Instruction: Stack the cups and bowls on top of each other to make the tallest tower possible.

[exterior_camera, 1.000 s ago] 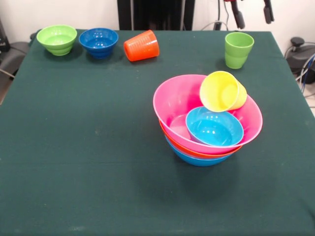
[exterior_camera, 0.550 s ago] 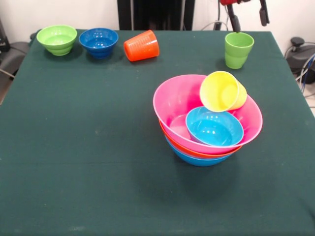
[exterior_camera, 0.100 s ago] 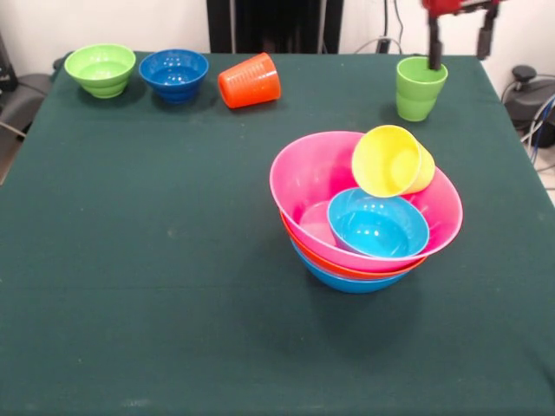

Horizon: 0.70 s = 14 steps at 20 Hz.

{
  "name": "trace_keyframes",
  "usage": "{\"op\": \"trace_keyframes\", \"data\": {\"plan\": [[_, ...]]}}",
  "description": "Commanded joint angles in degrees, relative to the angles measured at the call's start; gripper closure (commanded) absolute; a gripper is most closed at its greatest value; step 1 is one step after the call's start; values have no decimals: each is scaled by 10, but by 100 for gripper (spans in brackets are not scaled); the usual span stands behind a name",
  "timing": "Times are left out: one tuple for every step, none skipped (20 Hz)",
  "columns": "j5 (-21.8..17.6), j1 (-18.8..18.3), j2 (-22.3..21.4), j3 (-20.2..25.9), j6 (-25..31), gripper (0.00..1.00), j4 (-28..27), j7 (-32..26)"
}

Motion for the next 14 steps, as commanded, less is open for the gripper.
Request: {"op": "trace_keyframes", "data": {"plan": [[-91, 49, 15, -24, 99, 0, -107, -159], [-89, 51, 18, -25, 100, 0, -108, -153], [-86, 52, 21, -26, 101, 0, -108, -148], [-84, 54, 23, -26, 102, 0, -109, -142], [-82, 56, 26, -27, 103, 0, -110, -137], [-54, 47, 39, -23, 83, 0, -95, -108], [-32, 35, 50, -12, 73, 0, -89, -106], [-10, 23, 60, -2, 62, 0, -82, -105], [11, 12, 71, 9, 52, 0, -75, -103], [30, -7, 87, 23, 28, 0, -58, -105], [32, -15, 90, 27, 22, 0, -52, -110], [31, -20, 92, 30, 17, 0, -47, -115], [31, -25, 93, 33, 11, 0, -41, -118], [32, -30, 94, 35, 6, 0, -36, -119]]}}
